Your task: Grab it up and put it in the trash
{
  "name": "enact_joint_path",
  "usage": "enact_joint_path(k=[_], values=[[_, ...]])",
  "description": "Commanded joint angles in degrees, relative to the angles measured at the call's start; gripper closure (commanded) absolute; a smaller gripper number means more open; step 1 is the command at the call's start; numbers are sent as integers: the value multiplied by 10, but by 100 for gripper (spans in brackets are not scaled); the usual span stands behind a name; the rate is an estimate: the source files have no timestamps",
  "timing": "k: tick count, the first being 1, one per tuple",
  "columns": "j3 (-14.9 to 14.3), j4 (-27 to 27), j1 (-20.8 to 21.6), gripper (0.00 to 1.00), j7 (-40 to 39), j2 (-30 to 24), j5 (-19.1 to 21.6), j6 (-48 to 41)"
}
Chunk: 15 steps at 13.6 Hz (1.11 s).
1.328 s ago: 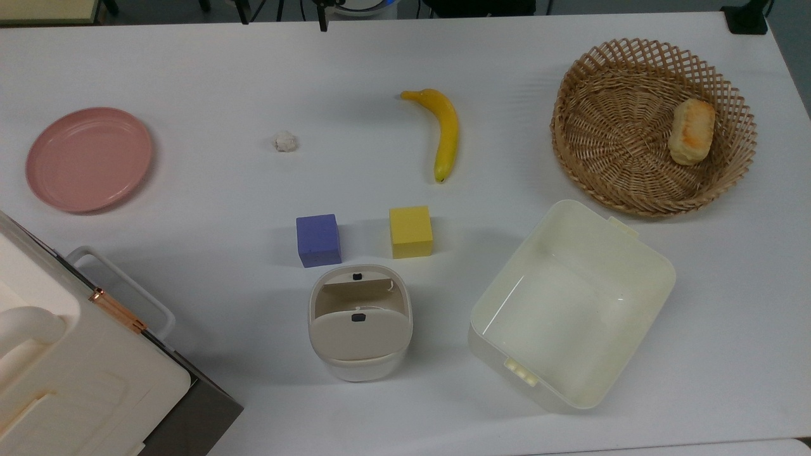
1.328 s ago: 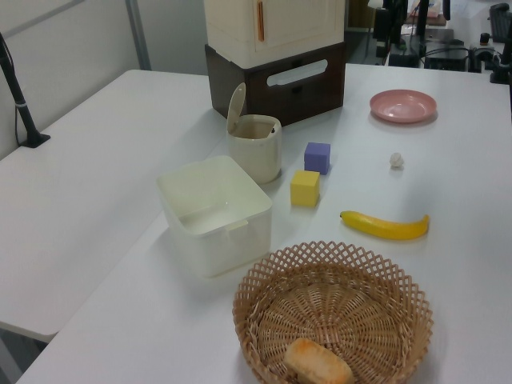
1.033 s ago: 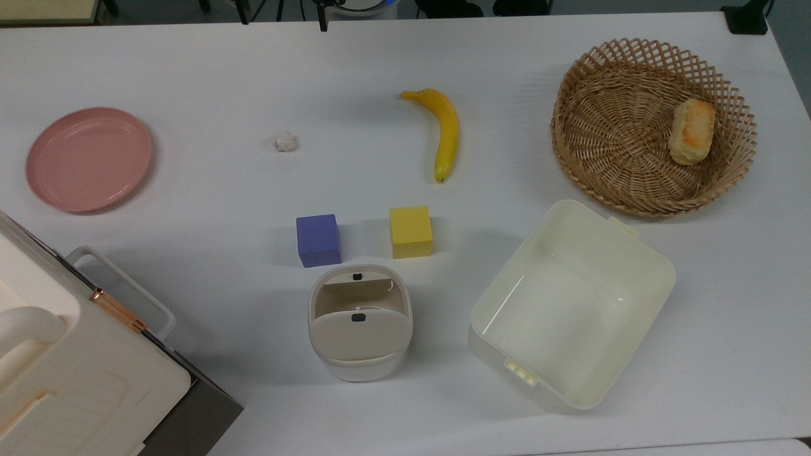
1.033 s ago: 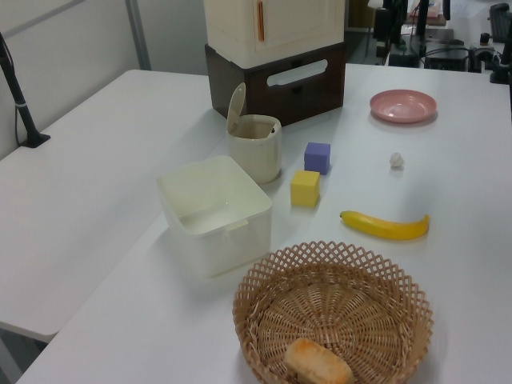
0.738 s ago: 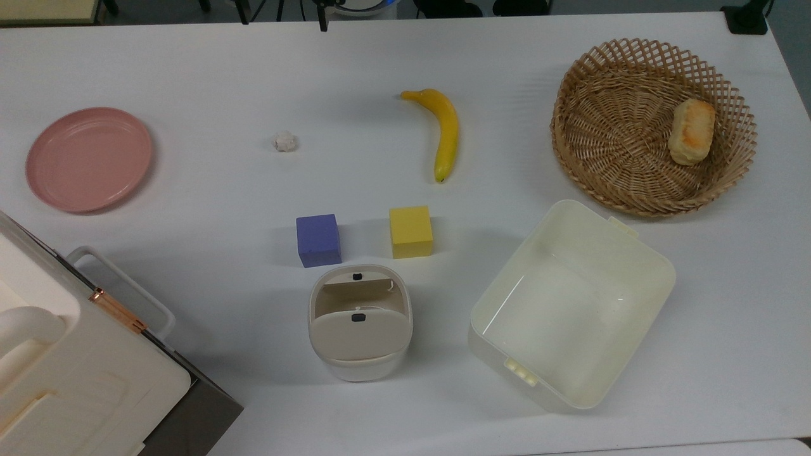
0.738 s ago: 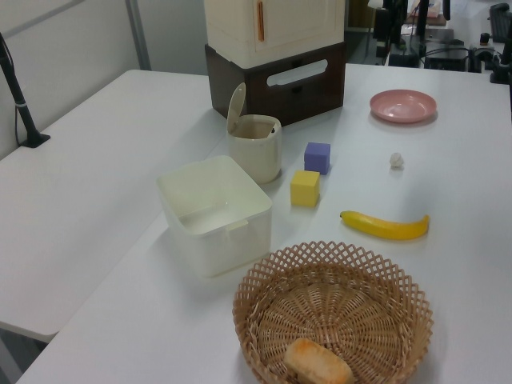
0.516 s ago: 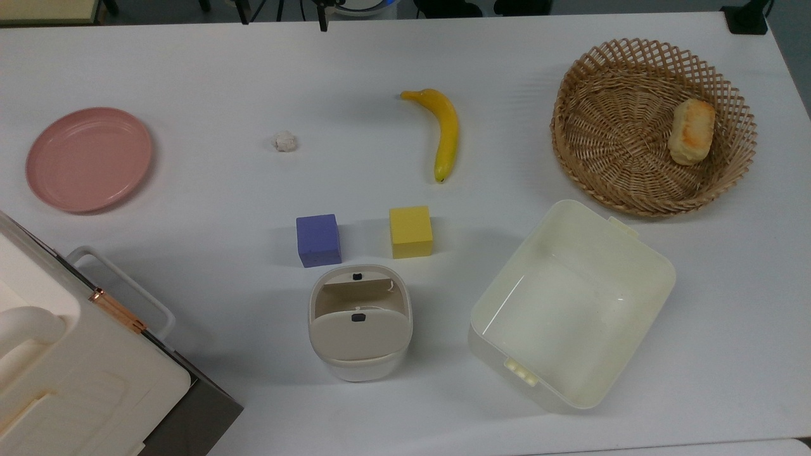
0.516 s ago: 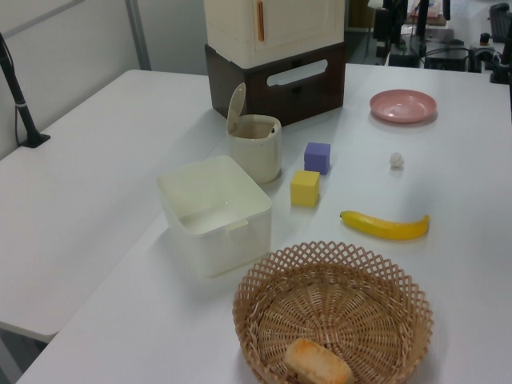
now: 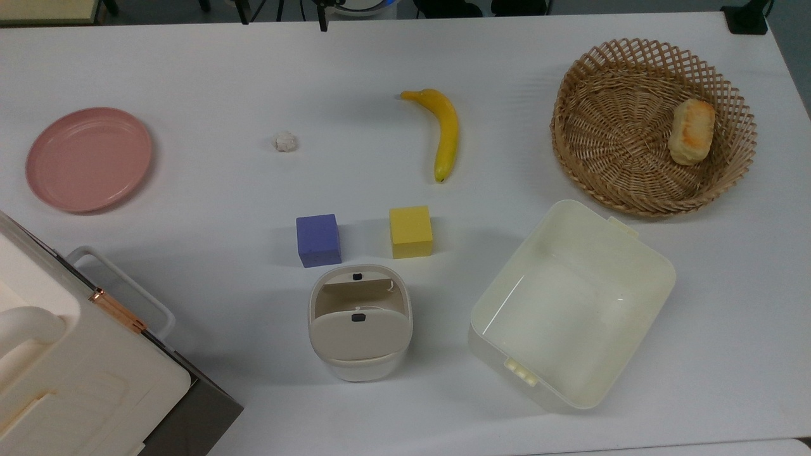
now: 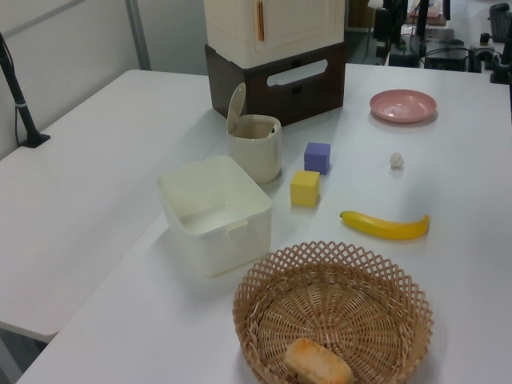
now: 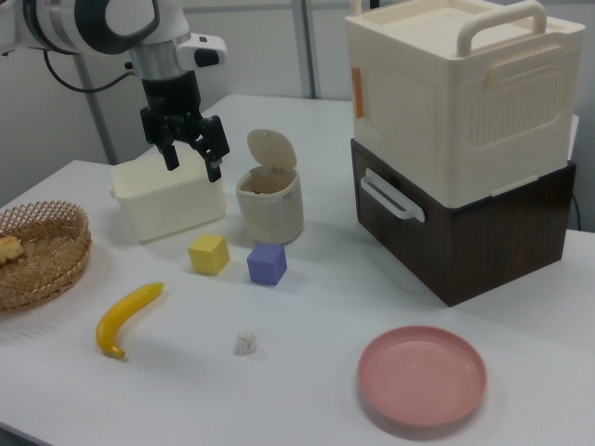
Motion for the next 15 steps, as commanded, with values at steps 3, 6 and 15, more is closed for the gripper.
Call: enact_joint_path(k=[3, 6, 15], values=[[1, -2, 4, 0, -8, -2, -7, -6], [1, -2, 4, 0, -8, -1, -7, -6], [0, -2, 1, 0, -16, -2, -8, -7]])
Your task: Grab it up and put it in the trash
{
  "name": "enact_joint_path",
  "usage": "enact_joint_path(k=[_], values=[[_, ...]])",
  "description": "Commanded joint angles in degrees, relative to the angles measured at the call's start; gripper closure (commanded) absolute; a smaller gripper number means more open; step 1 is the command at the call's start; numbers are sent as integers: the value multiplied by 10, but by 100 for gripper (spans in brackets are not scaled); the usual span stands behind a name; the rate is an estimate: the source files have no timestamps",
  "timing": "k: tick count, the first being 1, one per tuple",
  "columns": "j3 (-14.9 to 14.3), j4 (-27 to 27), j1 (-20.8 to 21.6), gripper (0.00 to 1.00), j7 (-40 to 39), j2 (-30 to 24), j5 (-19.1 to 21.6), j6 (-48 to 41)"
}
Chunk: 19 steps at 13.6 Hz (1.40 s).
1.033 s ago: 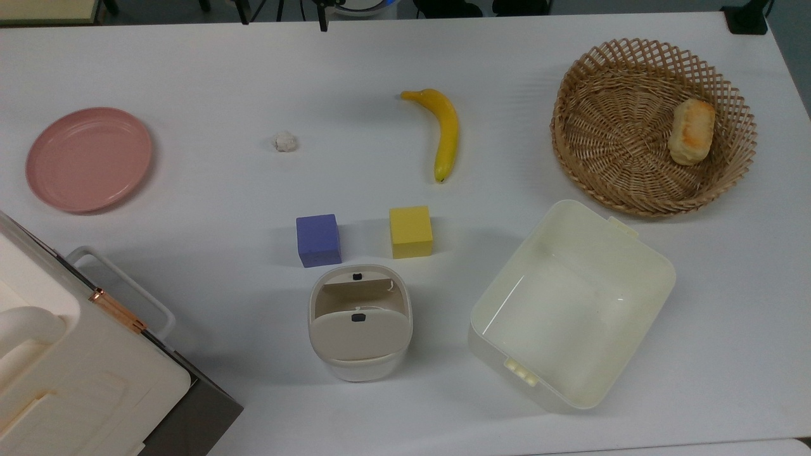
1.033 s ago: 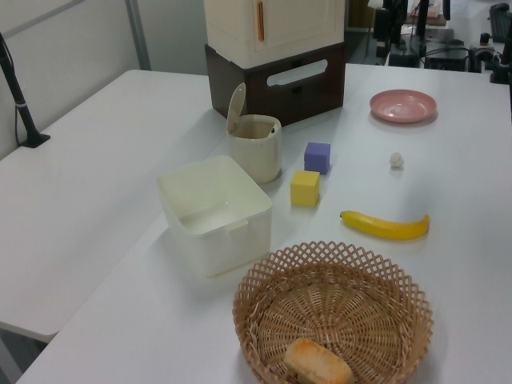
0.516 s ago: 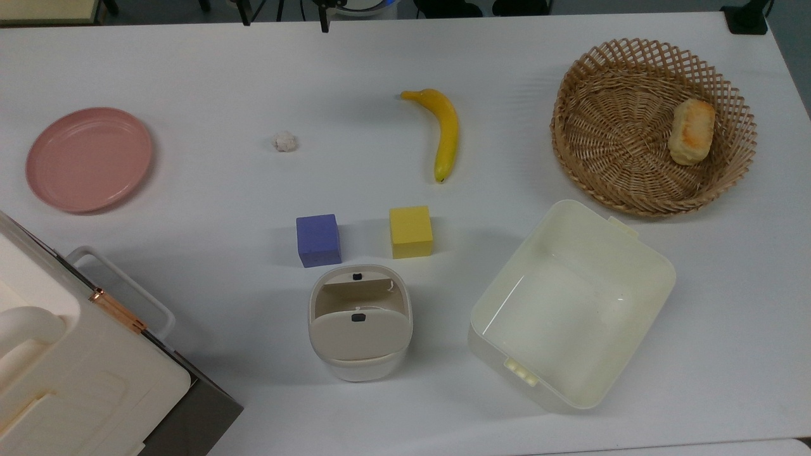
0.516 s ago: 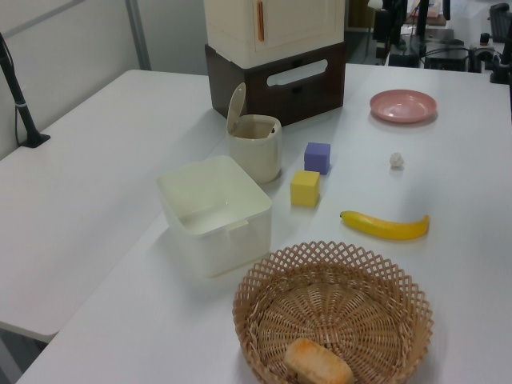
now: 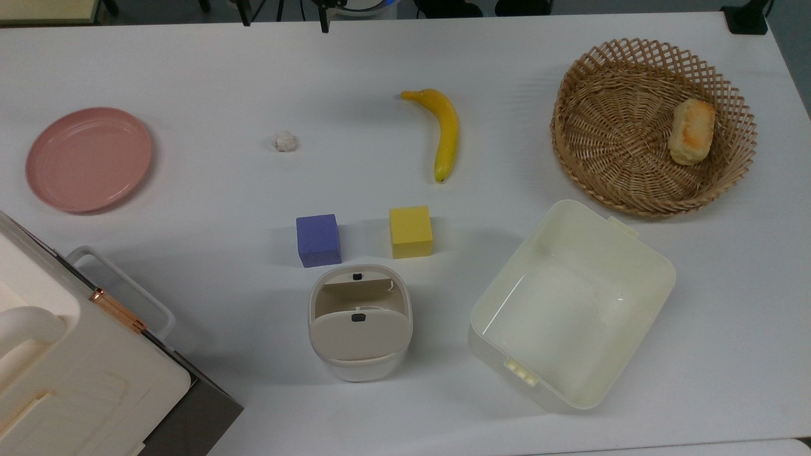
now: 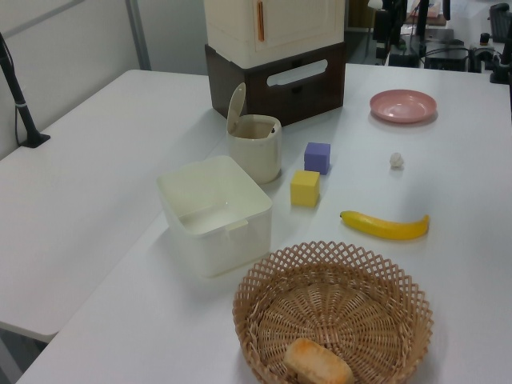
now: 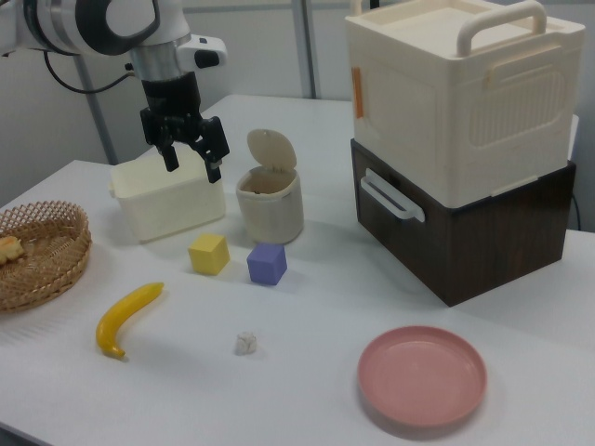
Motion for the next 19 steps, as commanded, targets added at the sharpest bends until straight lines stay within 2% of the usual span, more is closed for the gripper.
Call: enact_joint_path(k=[1, 11, 13, 16, 19], values=[[-1, -2, 1, 0, -13, -3, -8, -8], [-1, -17, -3, 0, -14, -8, -12, -6], [-1, -42, -9, 0, -15, -17, -18, -2], [0, -117, -17, 0, -15, -53, -28, 47], [0, -151, -19, 0, -16, -51, -29, 53]])
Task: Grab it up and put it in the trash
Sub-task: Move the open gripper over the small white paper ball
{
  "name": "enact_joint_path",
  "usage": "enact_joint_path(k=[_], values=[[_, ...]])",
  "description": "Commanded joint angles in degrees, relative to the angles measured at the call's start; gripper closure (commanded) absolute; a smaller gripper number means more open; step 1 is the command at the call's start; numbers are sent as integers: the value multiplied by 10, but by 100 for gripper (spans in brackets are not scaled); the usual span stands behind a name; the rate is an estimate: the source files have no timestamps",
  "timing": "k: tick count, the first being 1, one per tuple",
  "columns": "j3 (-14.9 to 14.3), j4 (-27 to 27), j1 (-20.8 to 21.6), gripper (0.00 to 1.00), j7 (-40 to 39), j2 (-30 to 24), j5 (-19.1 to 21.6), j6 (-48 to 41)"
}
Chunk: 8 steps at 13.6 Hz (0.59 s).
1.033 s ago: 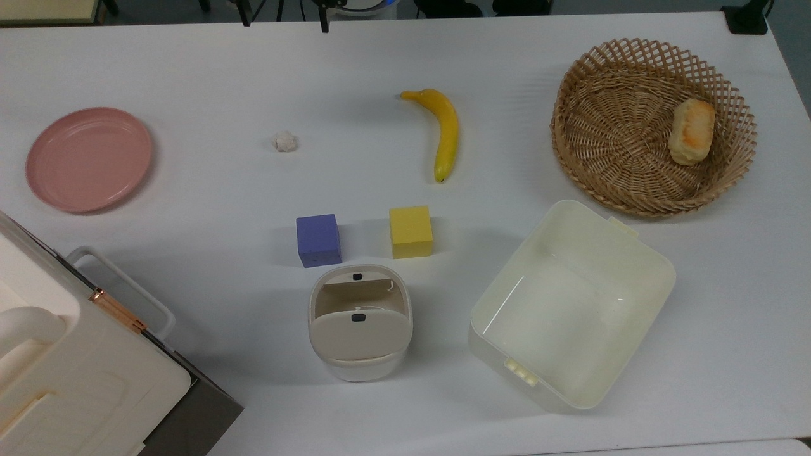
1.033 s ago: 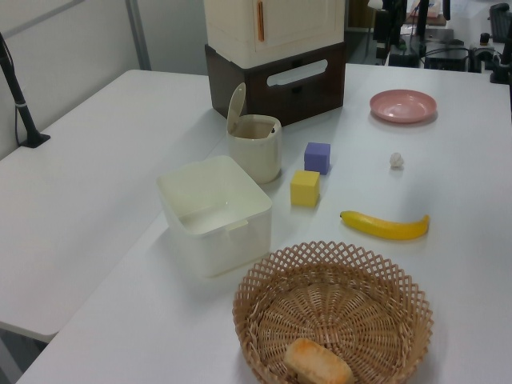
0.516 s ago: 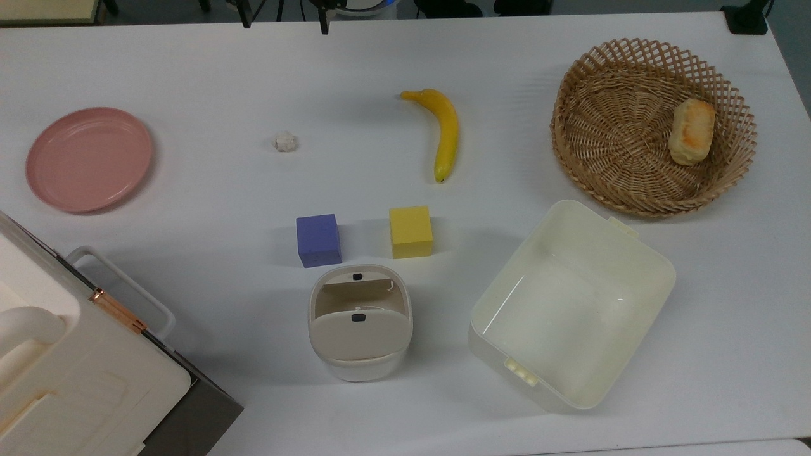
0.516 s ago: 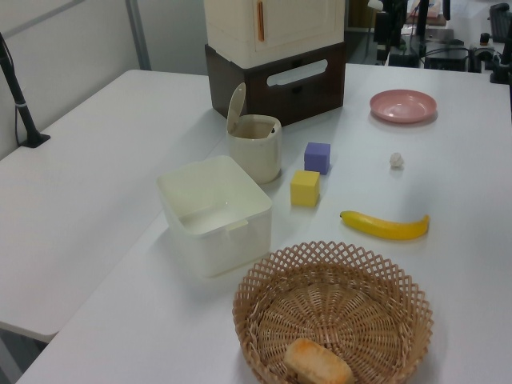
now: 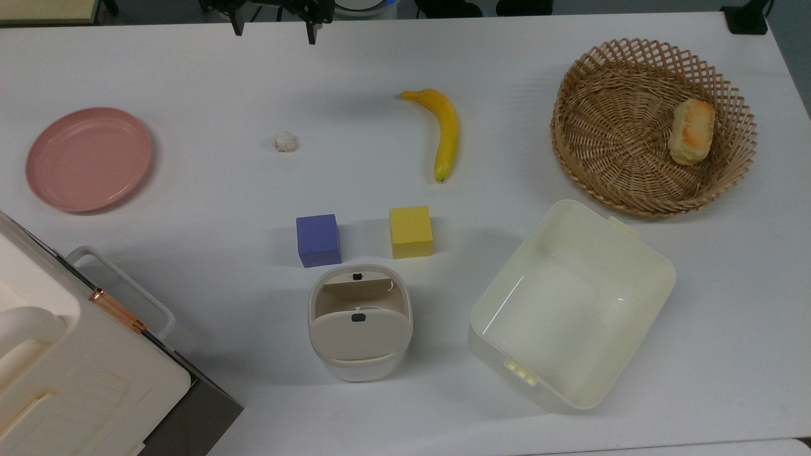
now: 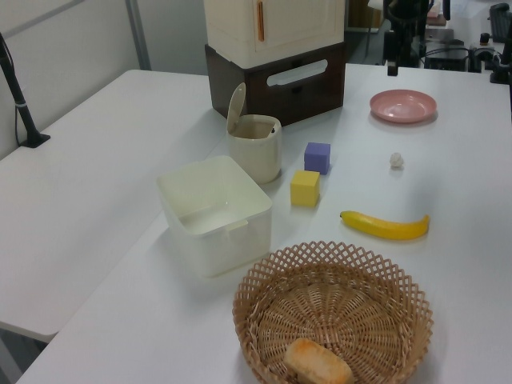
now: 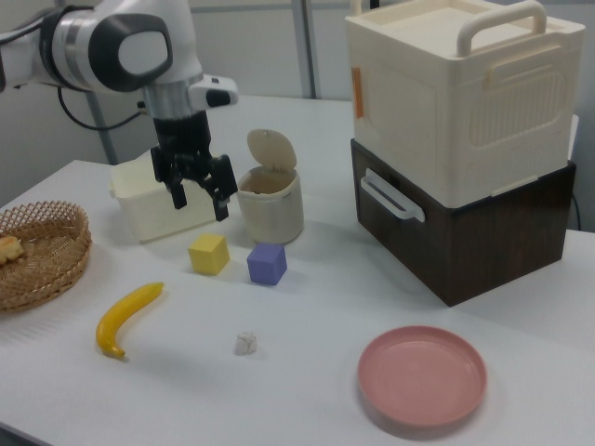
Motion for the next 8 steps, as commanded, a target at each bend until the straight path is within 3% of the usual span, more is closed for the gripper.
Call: enact_joint_path(k=[1, 5, 8], values=[[0, -87, -3, 0, -10, -28, -7, 44], [0, -192, -17, 0, -10, -1, -31, 188], [0, -205, -22, 0, -10, 41, -38, 233]])
